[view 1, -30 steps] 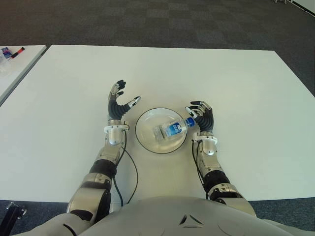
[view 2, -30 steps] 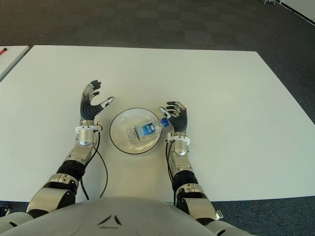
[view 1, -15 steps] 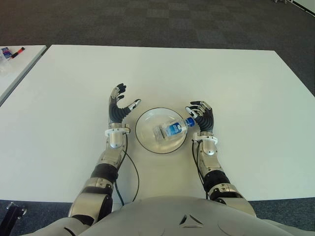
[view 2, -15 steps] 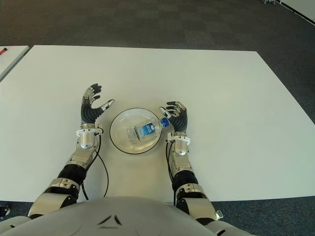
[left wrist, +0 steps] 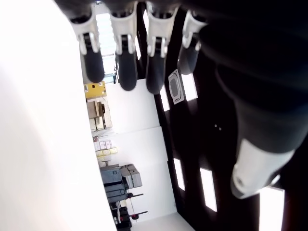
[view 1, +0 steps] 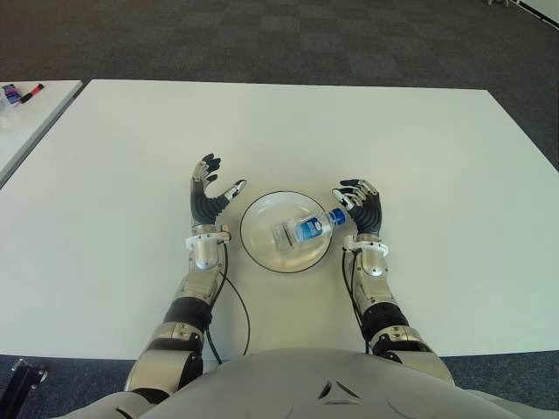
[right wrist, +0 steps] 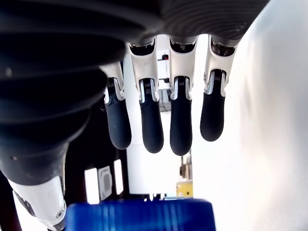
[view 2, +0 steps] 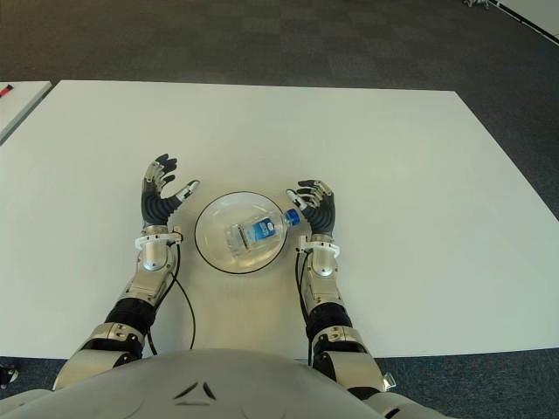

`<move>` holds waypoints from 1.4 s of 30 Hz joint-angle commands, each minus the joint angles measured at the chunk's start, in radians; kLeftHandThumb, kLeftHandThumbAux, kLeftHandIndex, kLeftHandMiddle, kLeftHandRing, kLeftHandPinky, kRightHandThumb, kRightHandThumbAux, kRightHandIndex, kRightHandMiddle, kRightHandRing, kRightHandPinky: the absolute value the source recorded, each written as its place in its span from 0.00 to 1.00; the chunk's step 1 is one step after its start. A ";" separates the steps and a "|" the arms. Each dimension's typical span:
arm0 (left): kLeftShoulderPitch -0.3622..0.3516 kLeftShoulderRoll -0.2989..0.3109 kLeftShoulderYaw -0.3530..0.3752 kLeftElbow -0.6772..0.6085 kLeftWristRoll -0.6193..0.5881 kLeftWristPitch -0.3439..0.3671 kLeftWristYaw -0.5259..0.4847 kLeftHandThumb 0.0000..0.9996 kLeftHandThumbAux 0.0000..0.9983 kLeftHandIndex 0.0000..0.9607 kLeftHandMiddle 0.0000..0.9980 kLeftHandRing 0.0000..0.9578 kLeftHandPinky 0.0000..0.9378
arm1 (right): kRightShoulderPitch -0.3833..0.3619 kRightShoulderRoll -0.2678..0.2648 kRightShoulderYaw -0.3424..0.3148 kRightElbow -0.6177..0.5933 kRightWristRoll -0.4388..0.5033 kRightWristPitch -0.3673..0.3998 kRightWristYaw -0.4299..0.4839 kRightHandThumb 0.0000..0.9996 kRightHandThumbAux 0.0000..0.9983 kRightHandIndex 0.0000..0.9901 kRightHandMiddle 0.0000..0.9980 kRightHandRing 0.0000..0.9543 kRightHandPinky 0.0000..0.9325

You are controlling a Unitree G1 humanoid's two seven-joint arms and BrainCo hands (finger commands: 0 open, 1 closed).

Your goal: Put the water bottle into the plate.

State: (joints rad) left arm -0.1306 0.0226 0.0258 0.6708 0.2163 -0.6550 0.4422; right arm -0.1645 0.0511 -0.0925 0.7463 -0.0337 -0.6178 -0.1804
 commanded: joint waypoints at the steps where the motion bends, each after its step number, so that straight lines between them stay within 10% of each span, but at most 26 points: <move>1: 0.015 -0.007 0.005 0.018 0.036 0.005 0.059 0.00 0.76 0.20 0.27 0.26 0.26 | 0.047 0.005 -0.011 0.036 0.017 0.031 0.005 0.70 0.73 0.42 0.42 0.47 0.49; 42: 0.056 -0.051 0.005 0.012 -0.017 -0.018 0.054 0.00 0.80 0.22 0.31 0.31 0.29 | 0.053 0.010 -0.018 0.030 0.037 0.029 0.026 0.70 0.72 0.42 0.42 0.47 0.49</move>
State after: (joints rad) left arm -0.0907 -0.0185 0.0258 0.6839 0.2038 -0.6710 0.5024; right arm -0.1590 0.0570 -0.1005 0.7378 -0.0057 -0.6186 -0.1539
